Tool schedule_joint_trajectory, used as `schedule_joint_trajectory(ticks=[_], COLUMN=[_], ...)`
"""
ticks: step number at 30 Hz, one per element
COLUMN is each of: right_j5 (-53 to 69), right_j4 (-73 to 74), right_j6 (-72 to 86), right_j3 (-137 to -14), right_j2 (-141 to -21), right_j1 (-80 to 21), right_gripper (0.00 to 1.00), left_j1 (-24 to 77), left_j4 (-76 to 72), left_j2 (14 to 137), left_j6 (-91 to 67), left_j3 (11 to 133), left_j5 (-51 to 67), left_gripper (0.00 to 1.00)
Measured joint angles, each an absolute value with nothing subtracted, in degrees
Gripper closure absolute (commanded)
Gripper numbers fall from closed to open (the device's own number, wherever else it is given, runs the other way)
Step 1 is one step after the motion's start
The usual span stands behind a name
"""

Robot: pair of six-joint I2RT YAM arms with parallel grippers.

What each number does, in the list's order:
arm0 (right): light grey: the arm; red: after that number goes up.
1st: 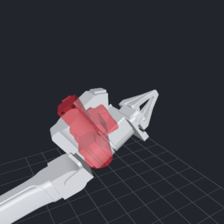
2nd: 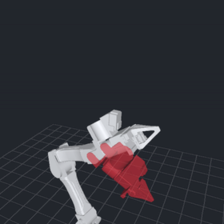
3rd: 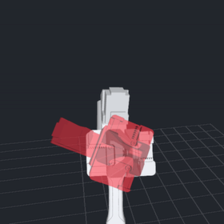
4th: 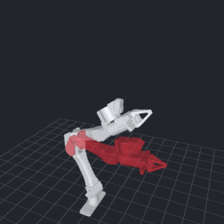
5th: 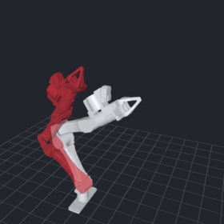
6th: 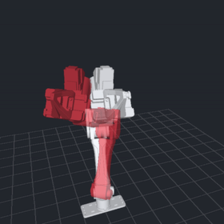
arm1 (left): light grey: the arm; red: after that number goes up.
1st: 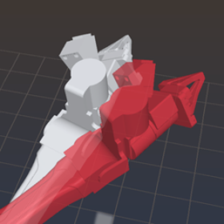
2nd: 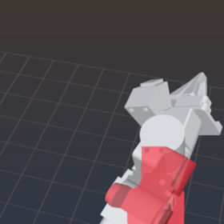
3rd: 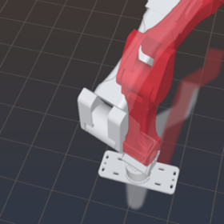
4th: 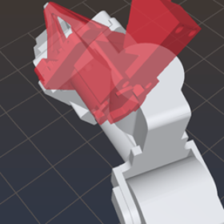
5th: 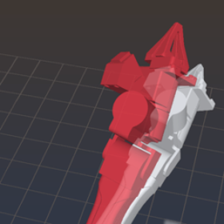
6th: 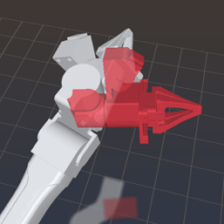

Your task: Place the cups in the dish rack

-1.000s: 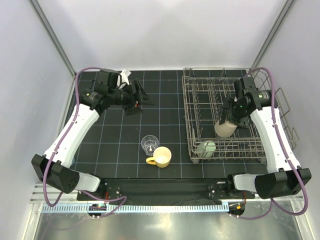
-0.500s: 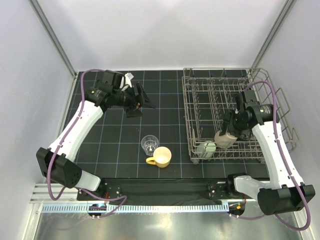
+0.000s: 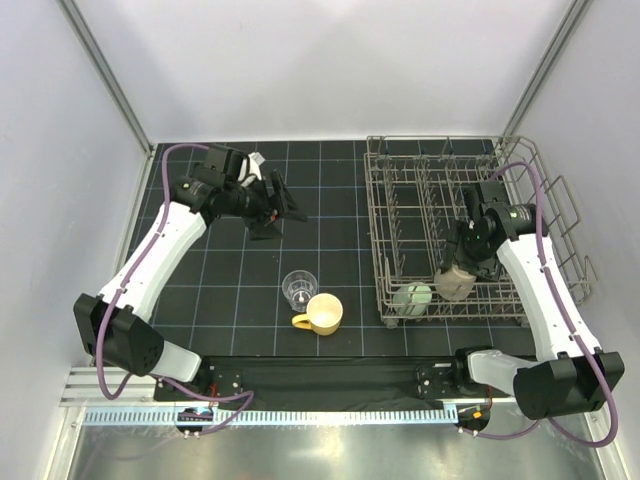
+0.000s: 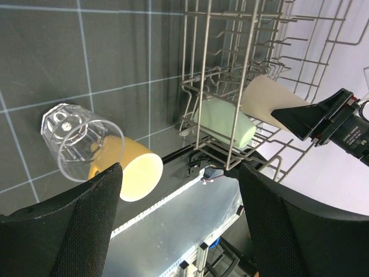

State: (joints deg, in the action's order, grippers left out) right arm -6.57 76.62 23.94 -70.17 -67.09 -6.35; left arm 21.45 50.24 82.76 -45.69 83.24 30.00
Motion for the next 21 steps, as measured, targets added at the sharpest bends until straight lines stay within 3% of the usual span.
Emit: schedule_joint_trajectory(ticks=[21], right_j5=[-5.0], right_j4=[77.1], right_j6=[23.9], right_j3=[-66.9], right_j2=[-67.6], right_j1=[-6.3], right_gripper=[0.96], left_j1=[18.9], left_j4=[50.4], left_j2=[82.7], left_j6=[-44.8], left_j3=[78.8], left_j5=[30.0], left_gripper=[0.21])
